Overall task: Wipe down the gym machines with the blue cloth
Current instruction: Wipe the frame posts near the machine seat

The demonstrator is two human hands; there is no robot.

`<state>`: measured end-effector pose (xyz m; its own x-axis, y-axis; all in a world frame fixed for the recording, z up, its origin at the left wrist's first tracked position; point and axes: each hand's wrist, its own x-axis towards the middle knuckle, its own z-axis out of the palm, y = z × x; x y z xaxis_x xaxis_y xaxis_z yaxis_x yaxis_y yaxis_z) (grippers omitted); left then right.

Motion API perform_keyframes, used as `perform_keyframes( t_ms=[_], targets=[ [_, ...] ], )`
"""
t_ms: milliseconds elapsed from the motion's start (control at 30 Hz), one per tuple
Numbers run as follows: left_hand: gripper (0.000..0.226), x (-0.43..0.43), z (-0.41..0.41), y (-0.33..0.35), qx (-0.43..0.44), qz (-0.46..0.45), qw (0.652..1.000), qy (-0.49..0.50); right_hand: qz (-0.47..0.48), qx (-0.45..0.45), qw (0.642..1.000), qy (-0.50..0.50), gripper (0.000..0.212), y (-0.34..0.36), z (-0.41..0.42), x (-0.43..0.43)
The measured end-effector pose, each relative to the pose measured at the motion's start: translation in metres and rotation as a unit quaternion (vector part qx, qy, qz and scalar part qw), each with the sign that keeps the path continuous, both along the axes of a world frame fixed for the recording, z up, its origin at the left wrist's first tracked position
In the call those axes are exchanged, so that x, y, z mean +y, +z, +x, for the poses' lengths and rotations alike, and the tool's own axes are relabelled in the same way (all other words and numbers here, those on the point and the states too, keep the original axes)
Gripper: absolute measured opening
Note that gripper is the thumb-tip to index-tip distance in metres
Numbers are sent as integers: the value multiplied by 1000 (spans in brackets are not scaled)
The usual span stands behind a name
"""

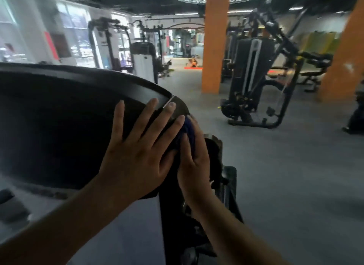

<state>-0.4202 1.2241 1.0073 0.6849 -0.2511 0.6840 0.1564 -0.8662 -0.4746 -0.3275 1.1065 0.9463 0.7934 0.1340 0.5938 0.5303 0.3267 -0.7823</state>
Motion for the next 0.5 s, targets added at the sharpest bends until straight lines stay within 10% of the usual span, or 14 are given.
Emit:
perform_keyframes(
  t_ms=[500],
  targets=[
    [108,-50,-1,4,57,-38,985,161,-47,-5,998,47,52,17,31,-16]
  ],
)
